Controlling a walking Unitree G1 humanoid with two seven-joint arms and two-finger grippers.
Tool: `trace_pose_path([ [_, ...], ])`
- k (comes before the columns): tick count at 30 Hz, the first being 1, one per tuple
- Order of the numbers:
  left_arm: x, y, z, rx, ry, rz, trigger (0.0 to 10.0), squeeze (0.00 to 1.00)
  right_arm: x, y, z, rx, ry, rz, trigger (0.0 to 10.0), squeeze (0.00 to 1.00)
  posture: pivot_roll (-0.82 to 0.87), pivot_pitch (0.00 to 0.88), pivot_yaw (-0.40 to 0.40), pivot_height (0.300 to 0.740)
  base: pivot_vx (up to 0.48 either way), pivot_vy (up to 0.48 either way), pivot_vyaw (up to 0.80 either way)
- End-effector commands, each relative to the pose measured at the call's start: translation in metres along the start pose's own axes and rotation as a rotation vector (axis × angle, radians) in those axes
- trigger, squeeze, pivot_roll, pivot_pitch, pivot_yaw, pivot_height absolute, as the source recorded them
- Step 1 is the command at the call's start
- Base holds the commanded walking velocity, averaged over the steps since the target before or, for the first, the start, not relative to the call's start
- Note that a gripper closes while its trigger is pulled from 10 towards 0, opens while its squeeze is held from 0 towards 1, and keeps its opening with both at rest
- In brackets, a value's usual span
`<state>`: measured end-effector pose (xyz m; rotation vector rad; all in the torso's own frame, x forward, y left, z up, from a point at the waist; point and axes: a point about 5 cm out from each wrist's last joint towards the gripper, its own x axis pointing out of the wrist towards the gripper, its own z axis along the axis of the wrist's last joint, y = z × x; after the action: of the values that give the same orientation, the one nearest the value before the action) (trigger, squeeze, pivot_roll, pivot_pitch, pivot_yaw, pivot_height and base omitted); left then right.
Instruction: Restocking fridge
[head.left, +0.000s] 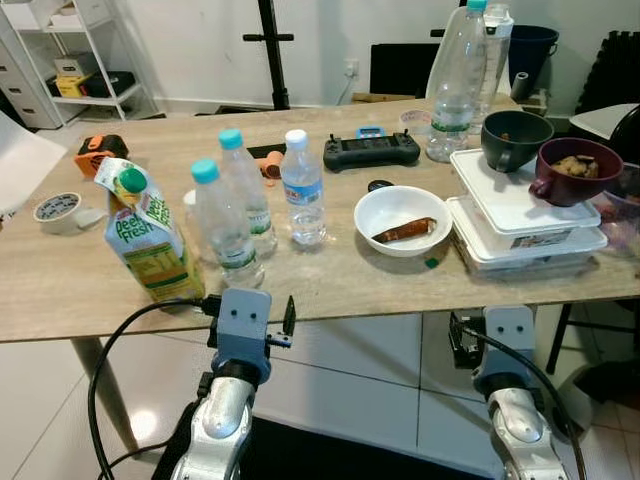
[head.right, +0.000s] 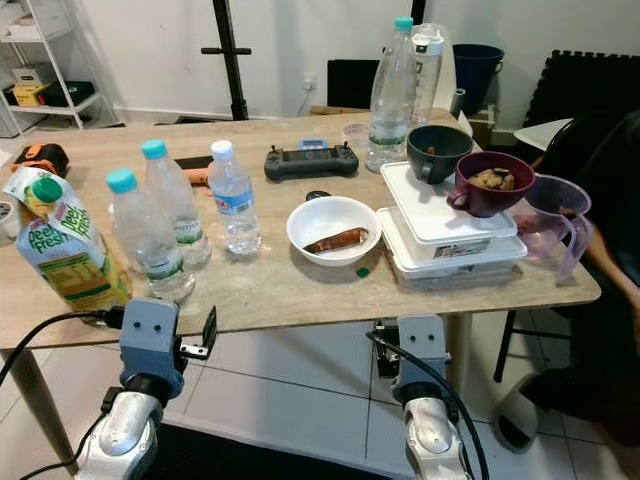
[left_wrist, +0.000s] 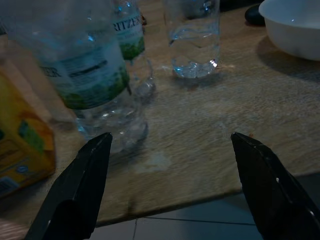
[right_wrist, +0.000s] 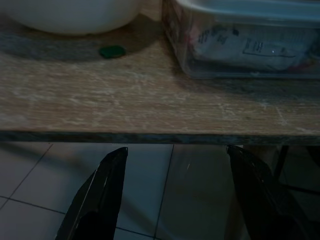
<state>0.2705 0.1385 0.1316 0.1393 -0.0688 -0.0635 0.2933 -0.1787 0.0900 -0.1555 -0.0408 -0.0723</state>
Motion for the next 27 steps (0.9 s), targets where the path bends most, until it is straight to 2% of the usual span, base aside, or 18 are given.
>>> trace_pose_path([
  [1,-0.001,-0.002,-0.008,-0.022,0.048,0.009,10.0,0.00,-0.002,0.000,-0.003,0.001,0.010,0.001,10.0,0.00,-0.10,0.172,0.060,0.707,0.000,-0.454,0.00],
  [8,0.001,0.001,-0.010,-0.032,0.067,0.032,10.0,0.00,-0.003,-0.001,-0.004,-0.001,0.013,-0.002,10.0,0.00,-0.10,0.177,0.062,0.707,0.000,-0.393,0.00],
  [27,0.002,0.019,-0.020,-0.058,0.117,0.119,10.0,0.00,-0.005,0.004,-0.004,0.000,0.016,0.020,10.0,0.00,-0.10,0.188,0.053,0.707,0.000,0.000,0.00],
])
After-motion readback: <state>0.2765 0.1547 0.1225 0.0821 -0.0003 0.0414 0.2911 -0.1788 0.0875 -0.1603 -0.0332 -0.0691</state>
